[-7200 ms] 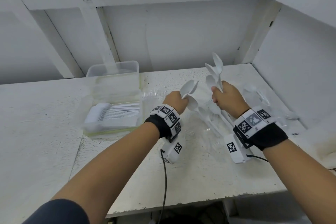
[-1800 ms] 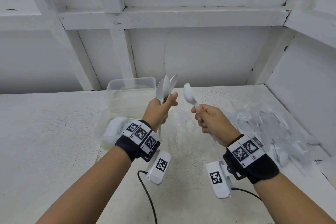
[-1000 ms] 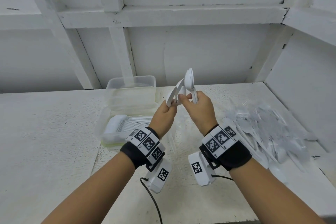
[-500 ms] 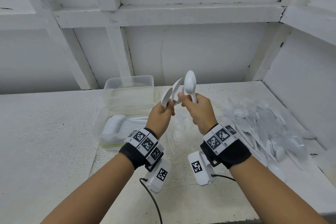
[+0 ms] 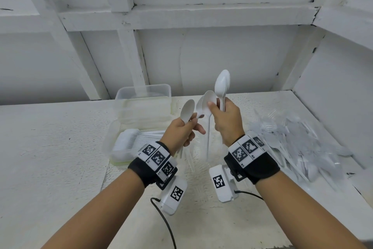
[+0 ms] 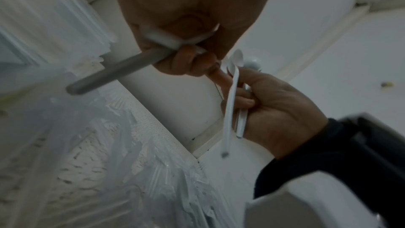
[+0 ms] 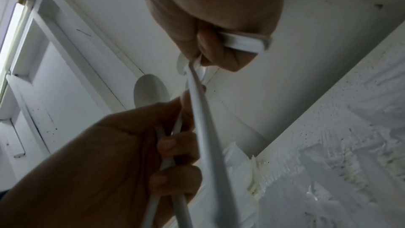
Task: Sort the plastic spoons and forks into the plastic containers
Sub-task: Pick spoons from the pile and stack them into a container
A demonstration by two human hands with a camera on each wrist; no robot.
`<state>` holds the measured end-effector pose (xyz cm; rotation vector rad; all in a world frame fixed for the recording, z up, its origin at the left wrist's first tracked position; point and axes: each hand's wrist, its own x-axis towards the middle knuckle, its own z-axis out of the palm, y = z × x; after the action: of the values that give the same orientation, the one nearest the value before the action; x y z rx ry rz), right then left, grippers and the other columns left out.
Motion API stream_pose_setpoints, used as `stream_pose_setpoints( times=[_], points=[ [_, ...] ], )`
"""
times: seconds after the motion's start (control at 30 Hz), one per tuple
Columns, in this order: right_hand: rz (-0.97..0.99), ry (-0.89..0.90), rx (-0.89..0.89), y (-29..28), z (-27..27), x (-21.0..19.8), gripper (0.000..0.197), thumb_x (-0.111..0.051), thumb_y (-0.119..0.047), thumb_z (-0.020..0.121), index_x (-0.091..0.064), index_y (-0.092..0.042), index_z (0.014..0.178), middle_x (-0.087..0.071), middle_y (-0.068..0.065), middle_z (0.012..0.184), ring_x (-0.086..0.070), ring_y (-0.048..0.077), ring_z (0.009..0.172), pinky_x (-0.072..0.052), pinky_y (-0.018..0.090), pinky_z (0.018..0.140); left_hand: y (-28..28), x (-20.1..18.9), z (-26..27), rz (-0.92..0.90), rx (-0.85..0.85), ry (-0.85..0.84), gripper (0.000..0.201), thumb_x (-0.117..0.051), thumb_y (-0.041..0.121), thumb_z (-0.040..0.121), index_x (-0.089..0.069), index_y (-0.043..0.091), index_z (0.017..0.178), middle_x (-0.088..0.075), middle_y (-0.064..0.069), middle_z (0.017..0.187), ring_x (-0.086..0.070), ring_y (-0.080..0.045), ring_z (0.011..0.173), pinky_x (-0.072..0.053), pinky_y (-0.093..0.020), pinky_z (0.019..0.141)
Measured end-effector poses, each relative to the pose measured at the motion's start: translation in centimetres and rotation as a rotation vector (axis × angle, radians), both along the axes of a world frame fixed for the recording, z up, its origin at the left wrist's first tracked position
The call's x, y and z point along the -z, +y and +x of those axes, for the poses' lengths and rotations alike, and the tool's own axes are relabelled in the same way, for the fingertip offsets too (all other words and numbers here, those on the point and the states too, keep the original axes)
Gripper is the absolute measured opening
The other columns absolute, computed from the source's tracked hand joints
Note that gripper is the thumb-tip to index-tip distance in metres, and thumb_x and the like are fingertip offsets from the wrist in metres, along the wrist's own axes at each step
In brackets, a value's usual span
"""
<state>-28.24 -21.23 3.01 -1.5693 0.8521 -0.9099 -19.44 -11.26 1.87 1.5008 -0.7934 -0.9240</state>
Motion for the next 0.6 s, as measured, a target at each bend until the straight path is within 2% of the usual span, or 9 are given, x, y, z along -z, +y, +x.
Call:
stream_pose_setpoints(
  times=[0.1,0.17,0.27,0.33,0.4,0.47,0.53,0.6],
  points=[
    [0.077,-0.042,0.053,0.0,0.4,0.2,0.018,-0.060,-0.021,0.089,-0.045,-0.016,0.096,-0.047,-0.002,0.070,-0.042,0.009,0.052,-0.035,0.022,0.046,-0.1,-0.1,-0.3,-0.008,0.019,0.048,0.021,-0.041,0.019,0.099,-0.059,0.025,0.092,-0.063,0.005,0.065,-0.033,-0.009,0.049,-0.024,-0.022,0.046],
    [0.061,0.001,0.038,-0.1,0.4,0.4,0.012,-0.058,-0.021,0.090,-0.048,-0.015,0.087,-0.045,-0.002,0.067,-0.041,0.010,0.053,-0.035,0.023,0.048,-0.2,0.0,-0.3,0.006,0.024,0.020,0.021,-0.041,0.017,0.099,-0.060,0.024,0.092,-0.064,0.003,0.070,-0.040,-0.009,0.052,-0.028,-0.023,0.046],
    [0.036,0.041,0.030,-0.4,0.1,0.5,0.027,-0.053,-0.019,0.093,-0.042,-0.019,0.067,-0.037,-0.004,0.060,-0.034,0.010,0.052,-0.031,0.024,0.051,-0.4,0.2,-0.1,0.031,-0.020,-0.020,0.021,-0.039,0.018,0.100,-0.060,0.019,0.095,-0.065,0.000,0.083,-0.053,-0.010,0.063,-0.041,-0.023,0.049],
    [0.038,0.019,0.038,-0.7,-0.2,0.4,0.030,-0.053,-0.017,0.093,-0.041,-0.020,0.065,-0.035,-0.005,0.058,-0.031,0.009,0.051,-0.029,0.024,0.051,-0.6,0.4,0.3,0.043,-0.093,-0.009,0.022,-0.038,0.023,0.100,-0.058,0.016,0.095,-0.061,0.000,0.079,-0.050,-0.011,0.061,-0.043,-0.022,0.051],
    [0.019,0.002,0.018,-0.8,-0.5,0.3,0.026,-0.054,-0.017,0.092,-0.045,-0.018,0.068,-0.036,-0.006,0.056,-0.031,0.007,0.049,-0.028,0.022,0.050,-0.8,0.5,0.4,0.053,-0.163,0.016,0.023,-0.039,0.031,0.099,-0.054,0.015,0.094,-0.047,0.001,0.069,-0.040,-0.011,0.057,-0.036,-0.023,0.052],
    [-0.029,0.018,-0.039,-0.7,-0.7,0.1,0.017,-0.056,-0.018,0.091,-0.054,-0.013,0.075,-0.039,-0.008,0.056,-0.034,0.003,0.045,-0.030,0.020,0.049,-1.1,0.6,0.4,0.080,-0.186,0.014,0.036,-0.035,0.046,0.097,-0.047,0.012,0.102,-0.038,0.002,0.067,-0.034,-0.011,0.057,-0.032,-0.022,0.054],
    [-0.072,0.033,-0.104,-0.3,-0.6,-0.2,0.011,-0.058,-0.017,0.091,-0.057,-0.012,0.081,-0.043,-0.010,0.058,-0.040,0.000,0.043,-0.032,0.015,0.047,-1.4,0.5,0.1,0.088,-0.158,0.073,0.051,-0.022,0.057,0.095,-0.044,0.012,0.107,-0.035,0.002,0.064,-0.032,-0.010,0.056,-0.029,-0.022,0.053],
    [-0.104,0.031,-0.150,0.2,-0.4,-0.3,0.008,-0.059,-0.015,0.090,-0.057,-0.015,0.082,-0.049,-0.011,0.062,-0.048,-0.004,0.049,-0.037,0.009,0.049,-1.6,0.4,-0.2,0.088,-0.076,0.180,0.060,-0.011,0.060,0.094,-0.048,0.013,0.089,-0.036,-0.002,0.062,-0.034,-0.011,0.055,-0.030,-0.021,0.053]
  ],
)
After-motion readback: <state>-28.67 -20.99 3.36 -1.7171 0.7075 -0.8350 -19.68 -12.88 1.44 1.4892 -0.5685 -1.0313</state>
